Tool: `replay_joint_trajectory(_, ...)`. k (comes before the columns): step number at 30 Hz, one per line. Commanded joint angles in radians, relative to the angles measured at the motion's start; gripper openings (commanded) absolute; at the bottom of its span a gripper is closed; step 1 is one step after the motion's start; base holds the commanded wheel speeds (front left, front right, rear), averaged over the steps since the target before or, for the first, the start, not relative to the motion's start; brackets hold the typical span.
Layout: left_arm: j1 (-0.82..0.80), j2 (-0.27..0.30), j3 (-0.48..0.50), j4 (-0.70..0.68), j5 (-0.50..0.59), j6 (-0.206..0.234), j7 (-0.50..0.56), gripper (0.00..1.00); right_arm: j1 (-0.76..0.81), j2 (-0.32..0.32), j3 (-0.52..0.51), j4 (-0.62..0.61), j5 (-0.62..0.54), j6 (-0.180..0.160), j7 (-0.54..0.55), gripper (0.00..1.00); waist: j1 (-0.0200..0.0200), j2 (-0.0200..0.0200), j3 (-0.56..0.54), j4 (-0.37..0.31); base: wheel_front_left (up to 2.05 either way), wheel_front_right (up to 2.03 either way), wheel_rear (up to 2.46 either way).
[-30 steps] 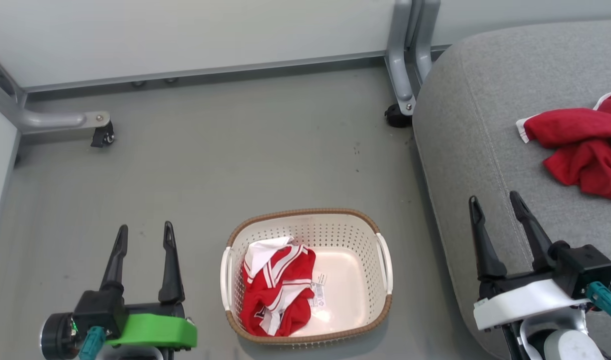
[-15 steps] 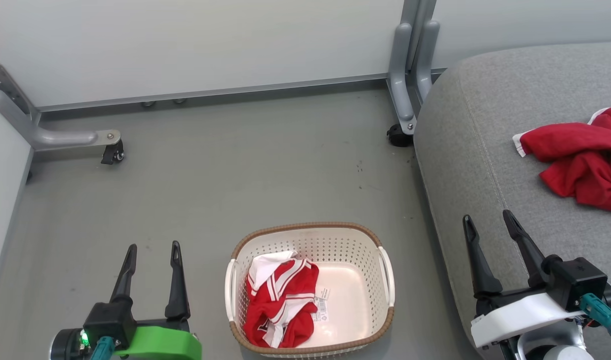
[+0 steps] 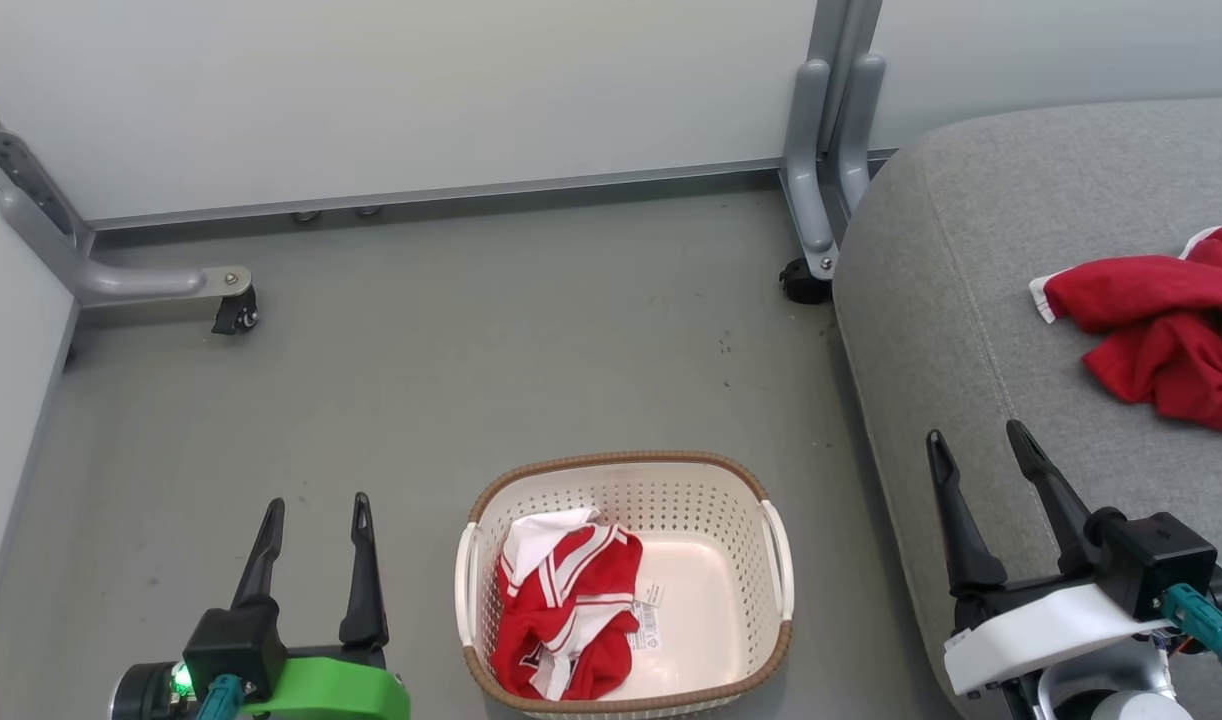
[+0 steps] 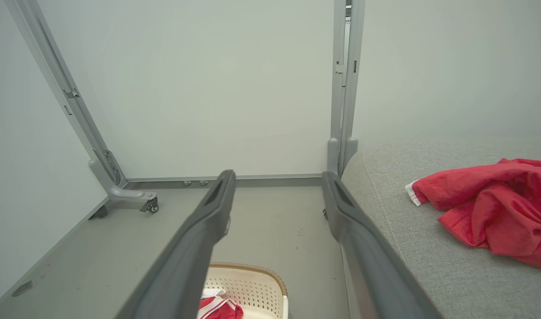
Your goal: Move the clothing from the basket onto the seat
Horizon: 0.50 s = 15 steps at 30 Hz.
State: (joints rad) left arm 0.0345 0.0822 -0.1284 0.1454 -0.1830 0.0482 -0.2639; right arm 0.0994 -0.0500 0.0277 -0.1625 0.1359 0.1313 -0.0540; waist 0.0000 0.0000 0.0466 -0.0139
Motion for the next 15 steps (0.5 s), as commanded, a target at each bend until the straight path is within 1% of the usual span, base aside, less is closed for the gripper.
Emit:
replay_joint_trajectory(1,-0.005,-0.001,0.005,0.003,0.005,-0.004,-0.001,1.0,0.013,-0.001,-0.003,-0.006,0.001,-0.001,0.002,1.0,0.0,0.0,0.001,0.002,0.0,0.0,0.0)
replay_joint_trajectory(9,-0.05,-0.011,0.002,0.018,0.015,-0.016,-0.001,1.0,0.001,-0.002,-0.023,-0.019,0.003,-0.001,0.003,1.0,0.0,0.0,0.017,0.025,0.0,0.0,0.0)
replay_joint_trajectory(15,-0.121,-0.02,-0.015,0.034,0.02,-0.026,-0.001,1.0,-0.035,-0.002,-0.028,-0.044,-0.003,-0.001,0.005,1.0,0.0,0.0,0.074,0.042,0.0,0.0,0.0)
